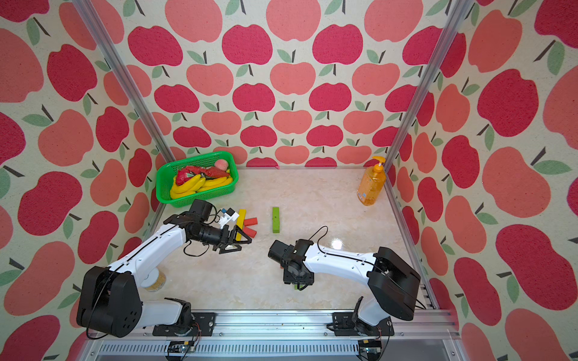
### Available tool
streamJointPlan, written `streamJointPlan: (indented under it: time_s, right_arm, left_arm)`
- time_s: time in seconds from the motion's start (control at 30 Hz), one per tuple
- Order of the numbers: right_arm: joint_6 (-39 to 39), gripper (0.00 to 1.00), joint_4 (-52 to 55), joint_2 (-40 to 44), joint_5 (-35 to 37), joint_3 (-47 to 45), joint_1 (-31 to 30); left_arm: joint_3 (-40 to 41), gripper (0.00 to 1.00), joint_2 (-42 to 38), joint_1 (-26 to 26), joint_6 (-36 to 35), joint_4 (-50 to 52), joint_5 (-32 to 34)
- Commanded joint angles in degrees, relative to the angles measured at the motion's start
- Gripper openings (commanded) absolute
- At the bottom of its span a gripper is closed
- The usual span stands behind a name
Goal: Assemble the letter k with building blocks
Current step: Pick up the building block from the center of the board.
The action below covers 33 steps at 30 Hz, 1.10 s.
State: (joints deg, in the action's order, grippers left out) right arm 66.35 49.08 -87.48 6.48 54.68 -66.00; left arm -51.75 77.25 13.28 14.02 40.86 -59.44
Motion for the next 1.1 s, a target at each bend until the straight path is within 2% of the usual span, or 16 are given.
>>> streamJointPlan:
  time_s: [0.0, 0.27, 0.43, 0.73, 1.07]
  right_arm:
    - [0.61, 0.52, -0.65, -1.38, 0.17, -0.8, -0.27]
    - [-1.04, 0.48, -1.52, -5.11, -0.63, 0.07, -0.01]
    - [-1.58, 0.41, -1.05, -5.72, -0.53, 0.17, 0.17]
    - [-1.31, 0.17, 0.84, -3.44, 0.82, -0.18, 0.17]
    - [-5.55, 0.17, 6.98, 5.14, 5.11, 5.0, 3.98]
  left_arm:
    - [0.59, 0.98, 0.34, -0.63, -0.51, -0.61, -1.65]
    - [0.6, 0.98, 0.44, -0.66, -0.76, -0.26, -0.98]
    - [0.68, 0.98, 0.41, -0.64, -0.81, -0.15, -0.65]
    - [-0.07, 0.98, 0.32, -0.9, 0.3, -0.66, -1.87]
    - [-9.78, 0.98, 4.4, -0.92, 0.32, -0.13, -0.08]
